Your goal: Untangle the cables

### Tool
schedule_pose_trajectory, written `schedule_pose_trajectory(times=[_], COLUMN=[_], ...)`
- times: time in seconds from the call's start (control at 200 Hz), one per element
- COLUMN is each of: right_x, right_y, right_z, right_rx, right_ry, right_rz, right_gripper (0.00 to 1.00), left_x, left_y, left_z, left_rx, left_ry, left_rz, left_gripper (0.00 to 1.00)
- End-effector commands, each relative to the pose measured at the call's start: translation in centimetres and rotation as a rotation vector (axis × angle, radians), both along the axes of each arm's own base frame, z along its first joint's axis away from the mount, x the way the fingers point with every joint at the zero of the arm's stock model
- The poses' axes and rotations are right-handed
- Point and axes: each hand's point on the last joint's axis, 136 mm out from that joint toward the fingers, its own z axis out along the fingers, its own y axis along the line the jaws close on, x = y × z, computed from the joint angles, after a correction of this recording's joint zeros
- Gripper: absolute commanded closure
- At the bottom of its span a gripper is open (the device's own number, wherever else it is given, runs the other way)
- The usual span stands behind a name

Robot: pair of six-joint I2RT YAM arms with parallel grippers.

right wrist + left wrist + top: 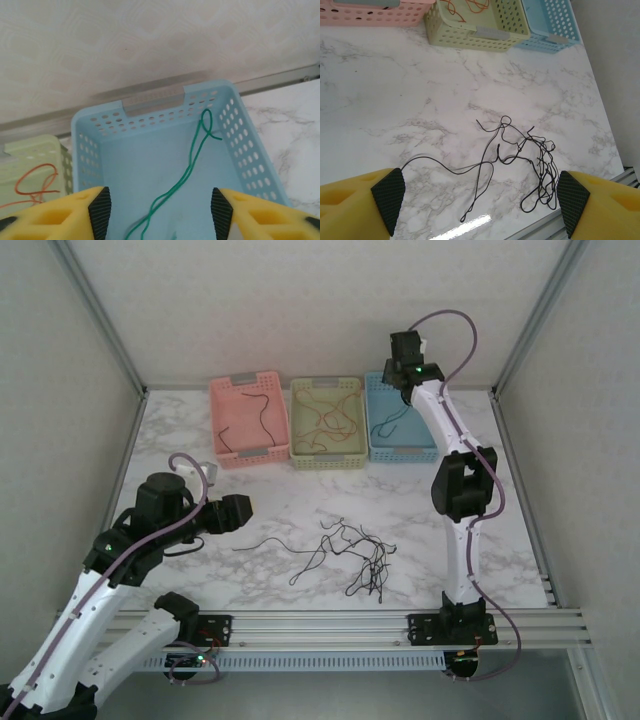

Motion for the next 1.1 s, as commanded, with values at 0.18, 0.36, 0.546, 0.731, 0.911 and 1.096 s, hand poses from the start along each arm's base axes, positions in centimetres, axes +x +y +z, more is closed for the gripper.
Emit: schedule_pose_trajectory(times=[0.18,0.36,0.546,0.731,0.911,1.096], right_x=[-4.3,-11.9,-21.0,-29.2,-34.6,-37.0], right_y=[0.5,2.8,6.5,10.0,14.0,17.0], right_z=[9.7,12.0,7.1,-0.7,-7.1,-11.7], right_rx=[0.093,0.227,0.301,0.348,0.331,0.262], right_ry=[-0.127,-0.137,0.001,0.247,0.464,0.582], right_rz=[0.057,0.173,0.341,0.489,0.611,0.630], right_gripper=[0.33,0.36,0.39,0.43,0.43,0.44], left_x=[-0.1,0.4,0.5,0.4,0.2,0.4], left_y=[0.5,0.2,-0.8,-0.8,-1.5,-1.9], left_z=[-0.6,-3.3,-6.4,-10.1,-13.1,-13.7], left_rx=[-0.008,-0.032,-0.042,0.028,0.132,0.129], left_ry=[0.026,0.128,0.203,0.259,0.291,0.291], left_rz=[0.035,0.085,0.087,0.124,0.114,0.126], left_gripper=[0.17,0.17,0.18,0.19,0.20,0.20])
